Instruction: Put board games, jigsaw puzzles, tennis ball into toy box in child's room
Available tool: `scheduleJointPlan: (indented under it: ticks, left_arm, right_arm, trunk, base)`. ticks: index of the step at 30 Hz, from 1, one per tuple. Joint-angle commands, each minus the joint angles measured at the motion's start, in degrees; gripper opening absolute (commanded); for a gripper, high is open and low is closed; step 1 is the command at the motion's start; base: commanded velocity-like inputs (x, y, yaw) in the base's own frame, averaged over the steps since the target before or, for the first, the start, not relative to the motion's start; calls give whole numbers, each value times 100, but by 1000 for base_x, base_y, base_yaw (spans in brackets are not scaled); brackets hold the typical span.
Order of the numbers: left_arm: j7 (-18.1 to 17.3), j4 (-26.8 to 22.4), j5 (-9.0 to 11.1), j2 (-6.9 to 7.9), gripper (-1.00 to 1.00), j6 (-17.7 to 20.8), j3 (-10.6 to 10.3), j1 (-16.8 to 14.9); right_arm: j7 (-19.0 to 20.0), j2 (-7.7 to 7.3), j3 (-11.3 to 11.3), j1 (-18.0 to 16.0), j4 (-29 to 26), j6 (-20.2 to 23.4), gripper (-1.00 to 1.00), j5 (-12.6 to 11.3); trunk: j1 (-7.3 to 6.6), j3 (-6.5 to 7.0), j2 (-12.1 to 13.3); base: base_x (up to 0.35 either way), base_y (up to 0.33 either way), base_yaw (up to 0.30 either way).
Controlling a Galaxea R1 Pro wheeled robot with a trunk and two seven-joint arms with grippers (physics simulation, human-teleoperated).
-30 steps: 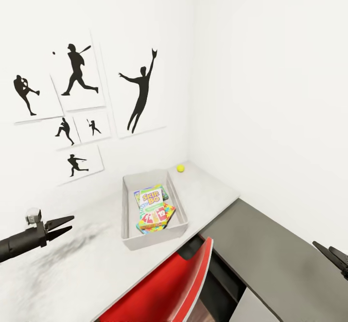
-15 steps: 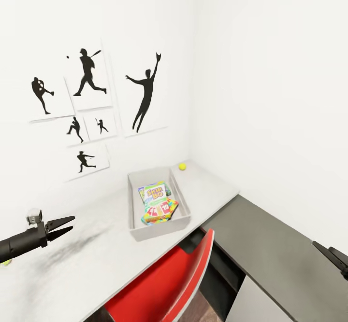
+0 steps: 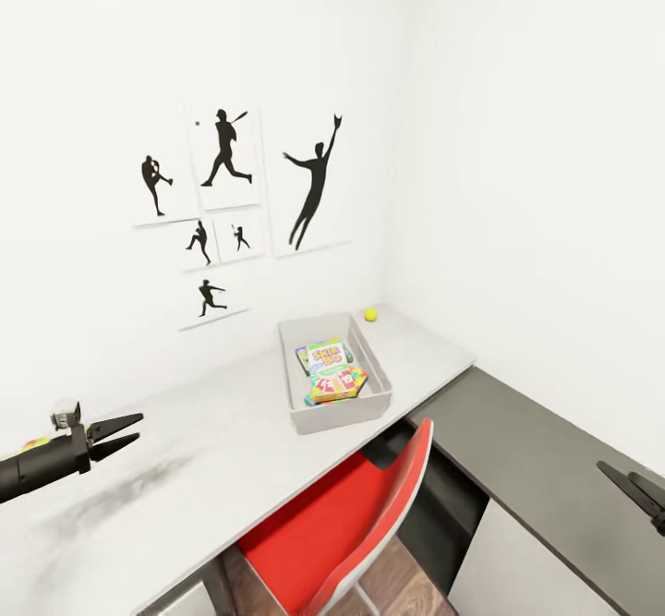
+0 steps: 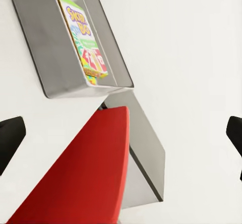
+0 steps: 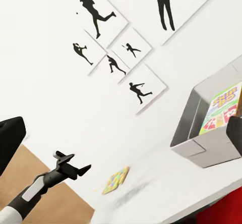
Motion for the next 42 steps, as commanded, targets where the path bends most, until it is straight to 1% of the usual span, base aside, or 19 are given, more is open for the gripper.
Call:
scheduleJointPlan:
  ticks: [1, 8, 15, 32, 42]
  left_arm:
    - [-15, 4, 2, 0, 100, 25, 1, -6]
    - [-15, 4, 3, -2, 100, 25, 1, -6]
    - [-15, 4, 4, -6, 100, 25, 1, -6]
    - [-11, 5, -5, -6, 100, 25, 1, -6]
    - [-7, 5, -13, -6, 100, 25, 1, -6]
  right_arm:
    - [-9, -2, 0, 2, -6, 47, 100, -30]
    - [-10, -2, 6, 2, -6, 47, 100, -30]
    - [-10, -2, 9, 2, -6, 47, 100, -30]
    - [-27, -2, 4, 2, -13, 47, 100, -30]
    - [-34, -2, 9, 2, -14, 47, 100, -30]
  trunk:
    - [2, -5, -12]
    - [2, 30, -12]
    - [2, 37, -12]
    - [2, 38, -12]
    - [2, 38, -12]
  base:
    - [-157, 253, 219]
    - [-128, 264, 242]
    - [-98, 273, 260]
    - [-92, 274, 38]
    - [-58, 279, 246]
